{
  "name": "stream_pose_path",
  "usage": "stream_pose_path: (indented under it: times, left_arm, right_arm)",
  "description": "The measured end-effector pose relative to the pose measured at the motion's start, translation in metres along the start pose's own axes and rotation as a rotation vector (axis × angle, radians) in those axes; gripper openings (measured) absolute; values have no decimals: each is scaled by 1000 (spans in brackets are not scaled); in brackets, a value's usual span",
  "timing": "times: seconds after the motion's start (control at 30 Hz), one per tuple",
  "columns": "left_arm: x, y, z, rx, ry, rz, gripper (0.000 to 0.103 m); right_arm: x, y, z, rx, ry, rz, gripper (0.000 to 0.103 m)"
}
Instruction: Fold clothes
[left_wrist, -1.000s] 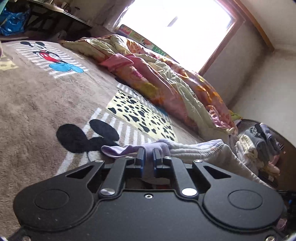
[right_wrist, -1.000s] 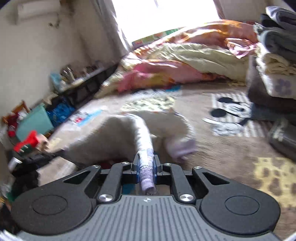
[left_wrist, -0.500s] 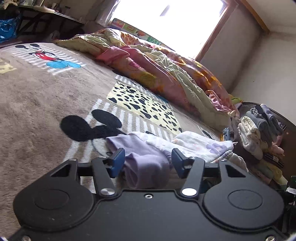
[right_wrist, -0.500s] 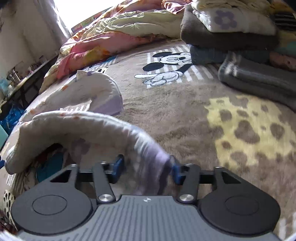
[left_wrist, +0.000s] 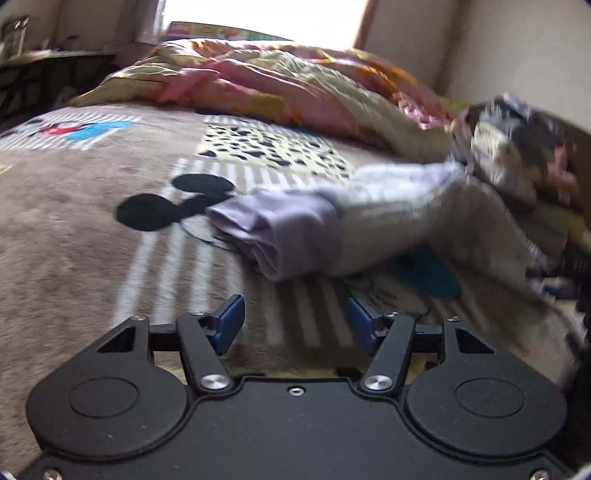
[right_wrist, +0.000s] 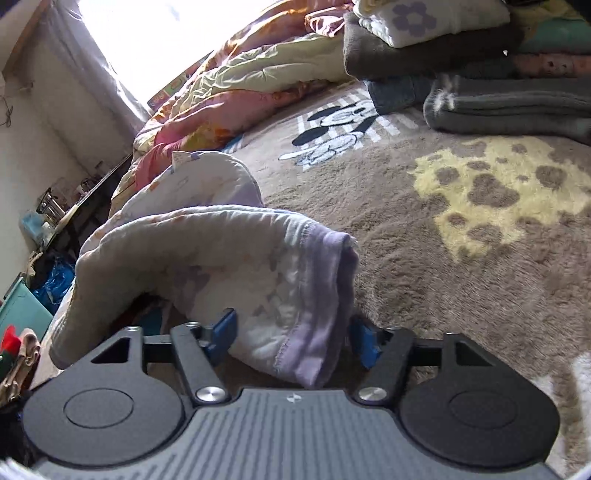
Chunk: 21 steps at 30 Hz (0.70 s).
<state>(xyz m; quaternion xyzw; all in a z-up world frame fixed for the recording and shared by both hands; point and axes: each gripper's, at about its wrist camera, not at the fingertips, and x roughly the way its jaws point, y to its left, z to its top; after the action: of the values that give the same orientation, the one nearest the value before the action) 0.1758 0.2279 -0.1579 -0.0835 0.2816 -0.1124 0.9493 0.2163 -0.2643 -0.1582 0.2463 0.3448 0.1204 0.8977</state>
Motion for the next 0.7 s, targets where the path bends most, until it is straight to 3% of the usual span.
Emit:
stream_pose_path:
  times: [0.03, 0.1, 0.17, 0.3, 0.5, 0.7]
  left_arm:
    - [7, -5, -1, 19, -1, 6, 61]
    - [18, -10, 0, 35, -19, 25, 61]
    - [26, -12, 7, 21, -41, 43, 60]
    - [39, -10, 24, -28, -103, 58, 57]
    - [50, 5, 59, -200, -231, 18, 55]
    - [86, 23, 77, -314, -218, 22, 55]
  right_arm:
    - [2, 0, 0, 6, -5, 3, 51]
    - [7, -2, 2, 22, -12, 10, 31]
    - [13, -2, 4, 29, -13, 15, 26]
    - [20, 1, 14, 18, -8, 32, 23]
    - [32, -7, 38, 40, -17, 51, 23]
    - [54, -20, 51, 86, -16, 66, 23]
